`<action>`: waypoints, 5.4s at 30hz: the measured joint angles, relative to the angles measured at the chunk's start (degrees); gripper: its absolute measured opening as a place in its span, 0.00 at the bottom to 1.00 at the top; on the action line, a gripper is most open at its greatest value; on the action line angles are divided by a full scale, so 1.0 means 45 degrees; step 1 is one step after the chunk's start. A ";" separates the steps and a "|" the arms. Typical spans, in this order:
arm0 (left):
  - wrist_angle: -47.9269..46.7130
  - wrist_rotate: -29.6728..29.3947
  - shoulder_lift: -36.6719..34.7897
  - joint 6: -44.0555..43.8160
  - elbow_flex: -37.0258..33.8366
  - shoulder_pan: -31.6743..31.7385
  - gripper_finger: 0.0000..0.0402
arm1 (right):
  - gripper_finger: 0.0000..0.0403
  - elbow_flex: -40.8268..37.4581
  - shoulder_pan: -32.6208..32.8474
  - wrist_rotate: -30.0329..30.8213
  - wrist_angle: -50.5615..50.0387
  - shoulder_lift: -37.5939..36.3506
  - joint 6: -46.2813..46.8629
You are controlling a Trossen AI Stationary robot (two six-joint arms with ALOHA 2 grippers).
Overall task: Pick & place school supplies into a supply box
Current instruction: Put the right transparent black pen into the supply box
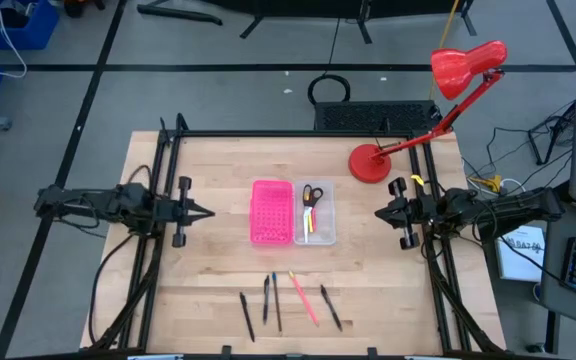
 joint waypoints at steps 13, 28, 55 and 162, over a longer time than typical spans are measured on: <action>0.0808 0.2144 -0.2045 -0.1471 -0.2382 0.2456 0.02 | 0.00 0.0000 -0.0010 0.1594 0.0181 0.0054 -0.0017; 0.0899 0.3224 -0.1563 -0.1780 -0.2731 0.3149 0.01 | 0.00 0.2031 0.1169 0.3484 -0.1907 0.2130 0.2637; 0.0696 0.1736 -0.0597 -0.1838 -0.2726 0.3149 0.10 | 0.00 2.0837 0.6457 0.5983 -1.7382 1.7906 1.1250; 0.1419 0.1560 -0.0599 -0.1105 -0.2731 0.3147 0.10 | 0.29 1.7403 0.7397 -0.1626 -1.9647 2.3121 1.9315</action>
